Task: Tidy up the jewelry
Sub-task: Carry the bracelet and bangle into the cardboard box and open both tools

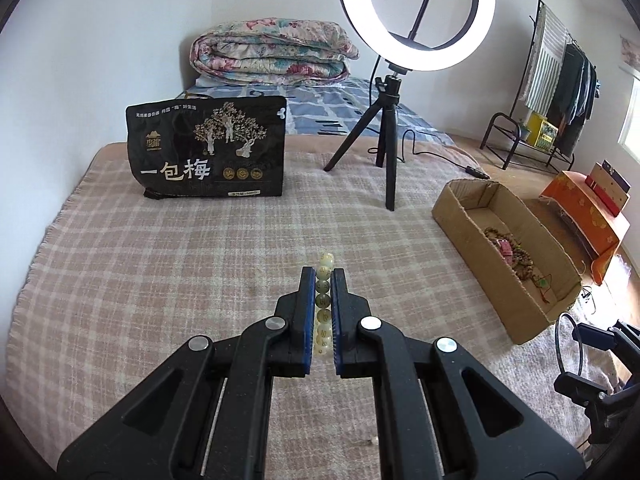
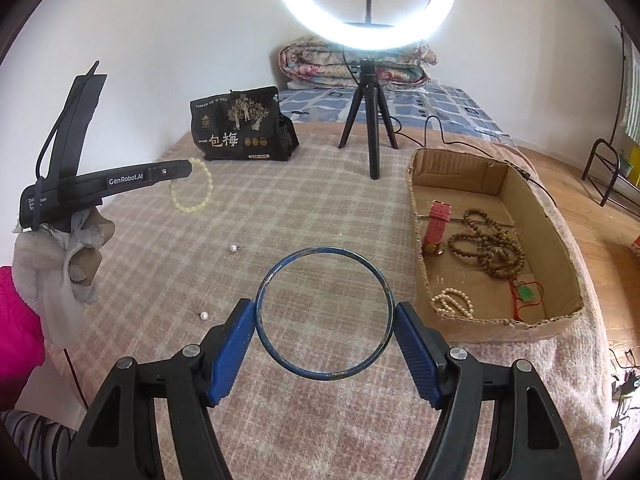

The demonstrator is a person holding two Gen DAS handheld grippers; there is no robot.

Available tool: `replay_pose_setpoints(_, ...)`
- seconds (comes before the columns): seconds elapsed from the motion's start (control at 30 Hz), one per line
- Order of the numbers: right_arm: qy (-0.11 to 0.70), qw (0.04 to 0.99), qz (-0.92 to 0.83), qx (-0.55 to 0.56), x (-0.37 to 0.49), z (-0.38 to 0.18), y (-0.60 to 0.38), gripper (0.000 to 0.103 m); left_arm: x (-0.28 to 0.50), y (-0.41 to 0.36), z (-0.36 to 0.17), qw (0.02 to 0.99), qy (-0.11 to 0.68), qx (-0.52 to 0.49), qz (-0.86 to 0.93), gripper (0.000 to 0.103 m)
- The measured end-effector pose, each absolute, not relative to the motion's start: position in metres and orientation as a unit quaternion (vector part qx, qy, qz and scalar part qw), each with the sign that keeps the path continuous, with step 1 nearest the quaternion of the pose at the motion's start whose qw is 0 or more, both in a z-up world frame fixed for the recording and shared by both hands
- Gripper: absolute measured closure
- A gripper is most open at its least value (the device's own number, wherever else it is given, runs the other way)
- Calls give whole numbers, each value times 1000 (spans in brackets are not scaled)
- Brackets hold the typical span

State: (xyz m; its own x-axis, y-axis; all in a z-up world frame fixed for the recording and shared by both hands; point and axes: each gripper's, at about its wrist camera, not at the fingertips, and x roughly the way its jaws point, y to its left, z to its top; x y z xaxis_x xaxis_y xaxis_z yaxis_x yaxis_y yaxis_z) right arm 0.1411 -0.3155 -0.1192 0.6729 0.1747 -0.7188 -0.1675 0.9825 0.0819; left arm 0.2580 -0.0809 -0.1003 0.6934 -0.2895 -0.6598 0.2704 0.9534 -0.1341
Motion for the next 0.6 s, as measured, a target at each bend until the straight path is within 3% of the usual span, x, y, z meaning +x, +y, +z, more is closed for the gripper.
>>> replay_pose_setpoints(0.6, 386, 921, 33, 31, 135, -106, -397, 30, 275, -184, -76, 911, 344, 1, -228, 98)
